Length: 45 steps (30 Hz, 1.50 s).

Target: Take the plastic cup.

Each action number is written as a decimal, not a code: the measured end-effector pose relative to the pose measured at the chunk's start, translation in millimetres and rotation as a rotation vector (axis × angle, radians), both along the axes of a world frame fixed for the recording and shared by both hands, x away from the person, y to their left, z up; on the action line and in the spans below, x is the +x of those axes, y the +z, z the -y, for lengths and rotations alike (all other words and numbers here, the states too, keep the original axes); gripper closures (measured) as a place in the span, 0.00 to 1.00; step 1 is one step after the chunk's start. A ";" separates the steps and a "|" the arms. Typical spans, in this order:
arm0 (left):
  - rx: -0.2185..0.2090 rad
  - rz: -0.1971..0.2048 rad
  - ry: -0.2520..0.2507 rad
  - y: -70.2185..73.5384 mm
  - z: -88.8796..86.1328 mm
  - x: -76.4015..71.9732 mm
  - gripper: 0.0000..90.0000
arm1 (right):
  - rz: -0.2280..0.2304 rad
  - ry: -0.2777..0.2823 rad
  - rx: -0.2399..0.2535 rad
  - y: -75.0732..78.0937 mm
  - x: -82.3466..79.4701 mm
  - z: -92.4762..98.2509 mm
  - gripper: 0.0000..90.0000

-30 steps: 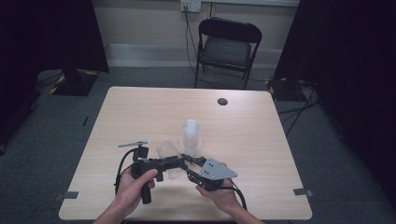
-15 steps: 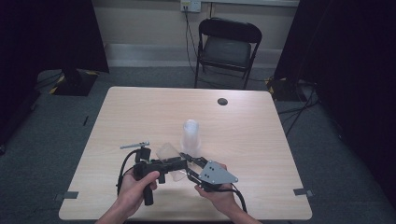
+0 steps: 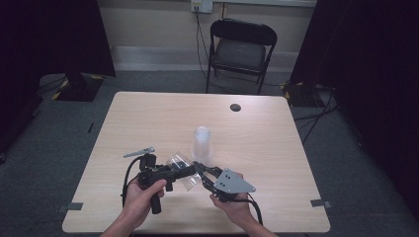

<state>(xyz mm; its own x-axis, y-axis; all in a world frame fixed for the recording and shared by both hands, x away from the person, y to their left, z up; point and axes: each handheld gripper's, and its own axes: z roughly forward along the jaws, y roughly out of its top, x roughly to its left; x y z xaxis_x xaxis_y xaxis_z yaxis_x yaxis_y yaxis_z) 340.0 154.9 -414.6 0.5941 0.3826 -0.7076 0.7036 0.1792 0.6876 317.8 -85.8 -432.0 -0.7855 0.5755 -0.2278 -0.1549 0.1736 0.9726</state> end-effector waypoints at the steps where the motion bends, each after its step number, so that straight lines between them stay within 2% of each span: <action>1: 0.010 0.004 0.004 -0.2 0.0 0.2 0.23 | -0.016 0.005 -0.005 0.4 0.3 0.2 0.97; 3: 0.013 0.000 0.004 -1.1 -0.1 0.9 0.21 | -0.055 -0.004 -0.024 1.6 0.4 0.7 0.97; 9: 0.031 0.002 0.005 -1.6 -2.3 2.4 0.20 | -0.164 0.025 -0.026 4.2 3.9 4.9 0.97; 11: 0.034 -0.011 0.007 -1.5 -2.7 2.6 0.19 | -0.183 0.023 -0.032 4.7 4.6 5.7 0.97; 15: 0.058 -0.007 0.012 -0.3 -4.0 2.9 0.17 | -0.198 0.032 -0.044 4.6 5.4 6.2 0.97; 16: 0.054 -0.022 0.007 -0.1 -4.2 3.4 0.17 | -0.201 0.032 -0.047 4.7 5.2 6.1 0.97; 24: 0.046 -0.018 -0.023 3.5 -7.7 5.4 0.18 | -0.214 0.051 -0.038 6.4 3.2 7.6 0.98; 26: 0.043 -0.007 -0.017 3.4 -8.7 6.1 0.17 | -0.219 0.051 -0.038 6.5 2.4 7.8 0.98; 27: 0.042 0.011 -0.014 3.5 -9.1 6.4 0.17 | -0.222 0.053 -0.035 6.2 2.3 8.0 0.98; 29: 0.039 0.047 0.025 4.8 -10.8 6.1 0.18 | -0.237 0.062 -0.022 5.7 2.8 9.5 0.98; 32: 0.037 0.064 0.049 5.5 -15.1 7.1 0.18 | -0.248 0.058 -0.018 6.0 3.7 12.4 0.98; 36: 0.059 0.108 0.065 5.4 -20.1 7.9 0.17 | -0.271 0.053 -0.019 6.2 5.2 16.0 0.98; 39: 0.086 0.147 0.099 5.9 -19.9 6.6 0.18 | -0.295 0.049 -0.023 6.3 6.1 17.6 0.98; 44: 0.116 0.204 0.115 6.9 -17.6 3.2 0.18 | -0.353 0.052 -0.019 6.6 9.6 20.6 0.99; 45: 0.137 0.221 0.115 7.1 -17.3 2.6 0.17 | -0.363 0.049 -0.024 6.8 10.1 21.3 0.99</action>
